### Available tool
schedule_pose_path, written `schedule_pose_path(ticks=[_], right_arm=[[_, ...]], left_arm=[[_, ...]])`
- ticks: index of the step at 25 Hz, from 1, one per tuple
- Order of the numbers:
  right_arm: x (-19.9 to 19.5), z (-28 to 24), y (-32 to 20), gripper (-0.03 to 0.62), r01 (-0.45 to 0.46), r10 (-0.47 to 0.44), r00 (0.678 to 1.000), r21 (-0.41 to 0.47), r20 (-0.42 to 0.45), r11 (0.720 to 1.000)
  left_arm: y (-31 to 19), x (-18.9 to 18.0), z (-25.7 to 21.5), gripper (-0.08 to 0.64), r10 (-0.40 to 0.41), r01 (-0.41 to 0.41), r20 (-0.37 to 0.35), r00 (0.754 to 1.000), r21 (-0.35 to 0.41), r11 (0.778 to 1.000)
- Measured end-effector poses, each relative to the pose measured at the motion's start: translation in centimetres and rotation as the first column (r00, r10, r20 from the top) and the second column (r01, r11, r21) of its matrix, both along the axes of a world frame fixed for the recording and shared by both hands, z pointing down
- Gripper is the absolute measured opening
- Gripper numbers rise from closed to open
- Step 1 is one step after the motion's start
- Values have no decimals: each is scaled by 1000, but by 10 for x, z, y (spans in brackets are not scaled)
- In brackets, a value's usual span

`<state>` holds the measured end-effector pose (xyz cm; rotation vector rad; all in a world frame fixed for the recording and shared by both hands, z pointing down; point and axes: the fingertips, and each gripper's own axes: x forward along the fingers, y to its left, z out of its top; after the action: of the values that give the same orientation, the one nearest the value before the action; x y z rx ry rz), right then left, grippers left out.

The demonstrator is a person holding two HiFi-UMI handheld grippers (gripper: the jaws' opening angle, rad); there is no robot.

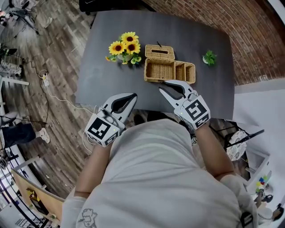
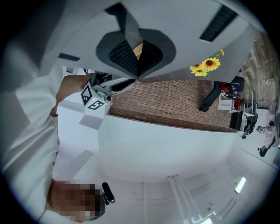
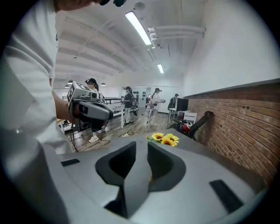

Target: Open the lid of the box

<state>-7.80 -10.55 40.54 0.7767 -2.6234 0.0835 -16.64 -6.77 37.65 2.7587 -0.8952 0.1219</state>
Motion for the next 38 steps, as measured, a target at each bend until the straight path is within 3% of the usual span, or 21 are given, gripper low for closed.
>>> schedule_pose_path(ticks=[10,18,28,38], right_arm=[[24,-24,30,57,32,-33,999,17,41,999],[64,-42,54,21,100,-102,995,42,23,994],[145,-39,98,6,115,-116,991,32,60,993],[173,-33,148,6,146,-148,986,26,80,989]], left_arm=[[10,9,-23,11,-46,46,-1,999,43,998],[21,61,-37,11,-70,70,1,998,62,996],[62,151,-33,11,-59,59,-2,998,39,998],[105,179,-26,11,-61,61,10,998,23,998]])
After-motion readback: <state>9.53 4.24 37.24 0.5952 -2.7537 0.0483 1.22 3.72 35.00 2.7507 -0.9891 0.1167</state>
